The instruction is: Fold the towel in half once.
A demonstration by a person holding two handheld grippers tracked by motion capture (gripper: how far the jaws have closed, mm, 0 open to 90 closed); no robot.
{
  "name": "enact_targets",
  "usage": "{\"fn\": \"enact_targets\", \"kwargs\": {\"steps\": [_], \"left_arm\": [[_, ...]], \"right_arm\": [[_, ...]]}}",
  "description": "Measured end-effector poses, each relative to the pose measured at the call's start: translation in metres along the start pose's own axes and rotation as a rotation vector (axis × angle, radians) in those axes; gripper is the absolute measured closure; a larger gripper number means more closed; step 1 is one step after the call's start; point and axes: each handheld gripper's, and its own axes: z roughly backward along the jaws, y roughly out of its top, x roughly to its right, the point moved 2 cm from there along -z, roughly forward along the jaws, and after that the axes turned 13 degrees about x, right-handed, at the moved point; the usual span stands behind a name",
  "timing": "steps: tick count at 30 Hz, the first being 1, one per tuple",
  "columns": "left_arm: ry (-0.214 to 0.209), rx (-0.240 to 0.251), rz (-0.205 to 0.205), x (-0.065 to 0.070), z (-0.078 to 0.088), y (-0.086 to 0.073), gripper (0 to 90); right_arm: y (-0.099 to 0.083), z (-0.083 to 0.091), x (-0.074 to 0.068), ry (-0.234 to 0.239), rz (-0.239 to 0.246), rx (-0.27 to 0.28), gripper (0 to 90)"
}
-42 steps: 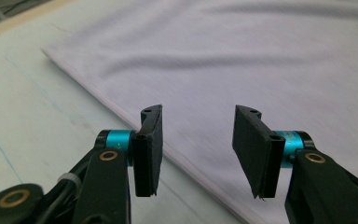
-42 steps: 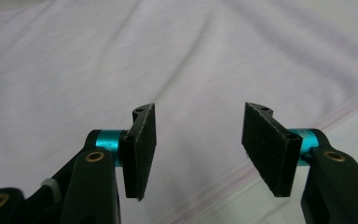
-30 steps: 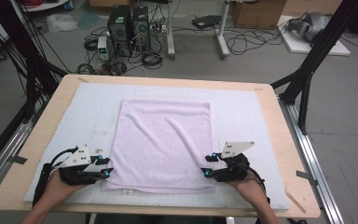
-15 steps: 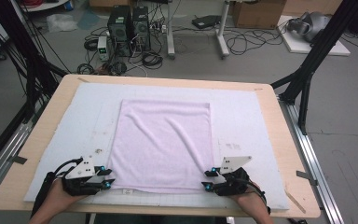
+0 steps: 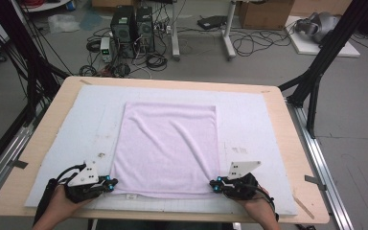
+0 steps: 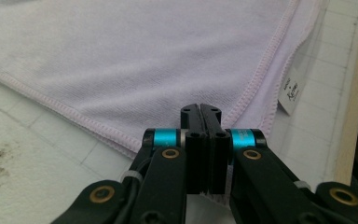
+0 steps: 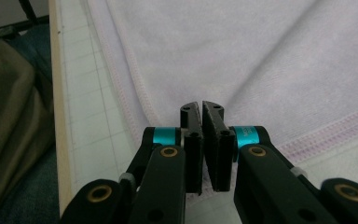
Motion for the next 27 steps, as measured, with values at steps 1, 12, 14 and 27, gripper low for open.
{"fn": "enact_targets", "kwargs": {"steps": [1,12,14,27], "left_arm": [[0.003,0.008,0.003,0.0,0.002,0.001,88.3],[0.017,0.058,-0.008,0.008,0.022,0.012,88.5],[0.016,0.054,-0.016,0.01,0.025,0.012,88.6],[-0.03,-0.011,0.02,0.012,0.019,-0.005,78.9]], "right_arm": [[0.001,0.001,0.0,0.001,0.0,0.009,86.8],[0.01,0.016,-0.008,-0.002,0.01,0.055,87.5],[0.01,0.017,-0.011,0.004,0.015,0.059,87.6],[-0.004,0.013,-0.011,0.053,-0.034,-0.006,76.5]]}}
